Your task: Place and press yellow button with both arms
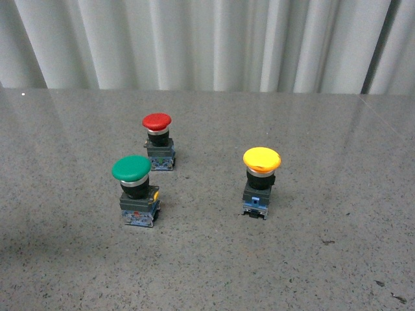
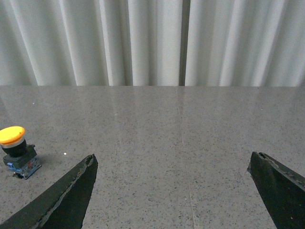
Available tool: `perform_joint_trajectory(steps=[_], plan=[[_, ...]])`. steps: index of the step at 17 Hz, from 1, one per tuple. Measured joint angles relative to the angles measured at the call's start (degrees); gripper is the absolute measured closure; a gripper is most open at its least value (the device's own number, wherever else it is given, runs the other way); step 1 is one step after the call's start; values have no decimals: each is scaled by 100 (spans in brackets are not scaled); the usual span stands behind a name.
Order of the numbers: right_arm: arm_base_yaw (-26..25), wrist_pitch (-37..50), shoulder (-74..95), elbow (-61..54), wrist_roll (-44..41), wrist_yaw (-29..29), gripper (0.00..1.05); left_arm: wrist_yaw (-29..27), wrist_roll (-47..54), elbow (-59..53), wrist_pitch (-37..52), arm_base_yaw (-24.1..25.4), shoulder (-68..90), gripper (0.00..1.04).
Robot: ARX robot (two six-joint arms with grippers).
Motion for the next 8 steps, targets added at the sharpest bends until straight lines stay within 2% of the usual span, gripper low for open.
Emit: perform_joint_trajectory(steps=[3,5,8], plan=[[0,0,0,0,0,0,6,354,-31,-614,96,203,-380,82],[0,0,0,0,0,0,6,507,-46,-1036,109,407,-691,104],[0,0,0,0,0,0,6,739,-52,-1451,85,634,-1237,103]])
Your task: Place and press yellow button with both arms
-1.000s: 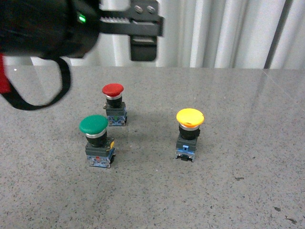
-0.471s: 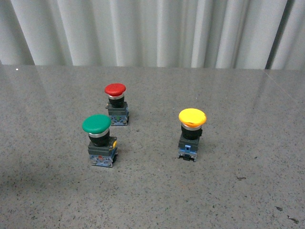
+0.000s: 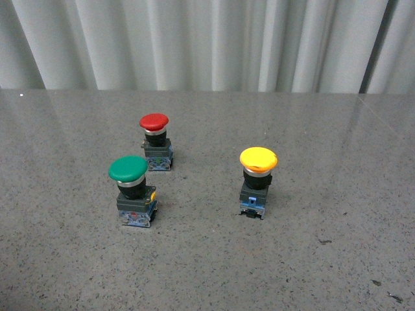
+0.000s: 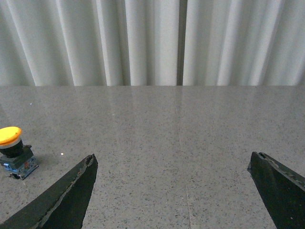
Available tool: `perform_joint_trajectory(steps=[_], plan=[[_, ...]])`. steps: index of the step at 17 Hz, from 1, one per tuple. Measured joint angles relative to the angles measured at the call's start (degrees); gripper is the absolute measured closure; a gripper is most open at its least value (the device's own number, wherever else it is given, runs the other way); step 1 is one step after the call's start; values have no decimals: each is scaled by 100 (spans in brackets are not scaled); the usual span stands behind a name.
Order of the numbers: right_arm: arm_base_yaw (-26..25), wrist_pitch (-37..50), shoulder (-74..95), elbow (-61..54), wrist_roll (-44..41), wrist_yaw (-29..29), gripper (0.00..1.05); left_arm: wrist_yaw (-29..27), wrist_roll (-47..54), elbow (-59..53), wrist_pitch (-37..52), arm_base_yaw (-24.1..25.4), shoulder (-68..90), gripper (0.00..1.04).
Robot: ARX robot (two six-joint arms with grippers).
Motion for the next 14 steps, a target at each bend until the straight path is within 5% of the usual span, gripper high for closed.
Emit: perform_joint_trajectory(steps=[3,14], plan=[[0,0,0,0,0,2,6,455,-9,-319,-208,588,-466,103],[0,0,0,0,0,2,6,560,-9,-883,-1023,535,-1969,103]])
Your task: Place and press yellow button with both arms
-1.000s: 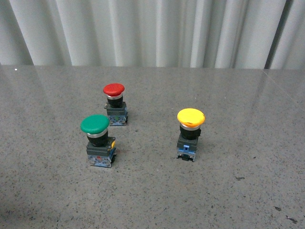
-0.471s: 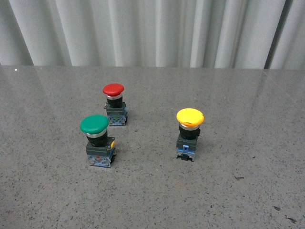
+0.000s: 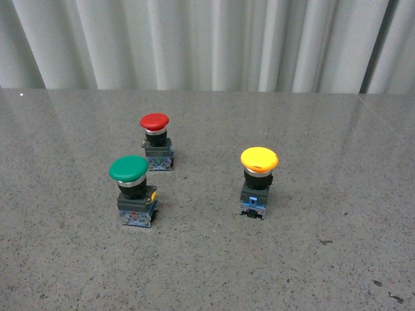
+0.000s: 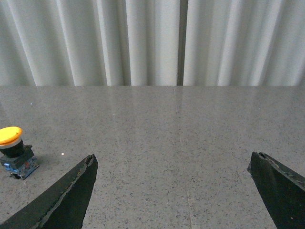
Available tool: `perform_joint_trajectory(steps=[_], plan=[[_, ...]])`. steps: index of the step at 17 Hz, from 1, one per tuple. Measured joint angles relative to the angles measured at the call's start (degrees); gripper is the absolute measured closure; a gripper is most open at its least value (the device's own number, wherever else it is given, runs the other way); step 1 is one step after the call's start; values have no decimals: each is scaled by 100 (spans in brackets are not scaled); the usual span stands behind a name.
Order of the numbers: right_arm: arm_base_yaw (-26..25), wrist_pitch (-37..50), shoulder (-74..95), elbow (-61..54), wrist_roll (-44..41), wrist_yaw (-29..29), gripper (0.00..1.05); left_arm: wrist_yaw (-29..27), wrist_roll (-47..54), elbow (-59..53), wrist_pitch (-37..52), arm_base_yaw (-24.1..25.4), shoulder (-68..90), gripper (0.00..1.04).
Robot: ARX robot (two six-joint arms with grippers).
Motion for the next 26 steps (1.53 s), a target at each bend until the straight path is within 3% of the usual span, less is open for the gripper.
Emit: perform_joint_trajectory(steps=[9,11,16,22,24,26], plan=[[0,0,0,0,0,0,6,0,0,0,-745,0,-763,103],[0,0,0,0,2,0,6,-2,0,4,-1836,0,-1567,103],[0,-2,0,0,0,-2,6,0,-9,4,-1779,0,-1700,102],[0,2,0,0,0,-2,6,-2,-9,4,-1775,0,-1700,31],[74,-125,741,245,538,271,6,-4,-9,4,-1775,0,-1700,8],[122,1161,2334,940,896,105,6,0,-7,4,-1777,0,-1700,7]])
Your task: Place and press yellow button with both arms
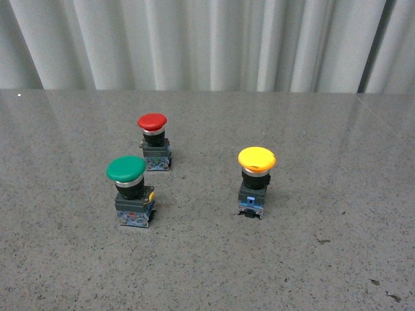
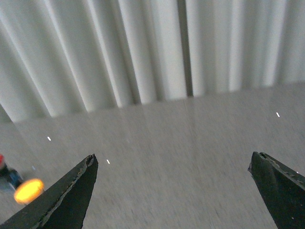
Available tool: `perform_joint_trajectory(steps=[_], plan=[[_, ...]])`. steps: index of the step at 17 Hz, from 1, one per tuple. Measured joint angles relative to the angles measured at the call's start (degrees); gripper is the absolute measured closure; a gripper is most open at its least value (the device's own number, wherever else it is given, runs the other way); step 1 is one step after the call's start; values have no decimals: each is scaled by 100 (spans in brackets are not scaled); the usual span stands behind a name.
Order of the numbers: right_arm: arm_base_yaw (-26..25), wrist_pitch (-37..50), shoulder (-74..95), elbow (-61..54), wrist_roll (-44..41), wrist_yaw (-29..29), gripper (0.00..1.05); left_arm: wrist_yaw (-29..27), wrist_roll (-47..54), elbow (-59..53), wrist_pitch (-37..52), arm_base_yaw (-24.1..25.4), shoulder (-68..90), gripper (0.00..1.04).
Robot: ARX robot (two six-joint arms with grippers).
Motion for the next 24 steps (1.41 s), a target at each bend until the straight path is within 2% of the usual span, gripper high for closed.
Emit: perform_joint_trajectory(steps=[1,5,10,13,15,16,20,24], plan=[[199,778,874,511,11,-28,6,-4,0,0,2,0,0,7],[605,1541,2194,1226,-17,-44,6,-2,0,0,2,0,0,7],[966,1797,3316,1825,-26,-44,6,-2,0,0,2,0,0,7],[1716,1823,5235,3088,-140,17,6,-2,0,0,2,0,0,7],[2100,1707,6061,3569,-186,111,6,-2,0,0,2,0,0,7],[2271,1646,6360,3652,-221,223,10,-2,0,0,2,0,0,7],[2667,1587,6732,3652,-264,251,52,-2,0,0,2,0,0,7],[2667,1515,6876,3587,-258,258,96,-2,0,0,2,0,0,7]])
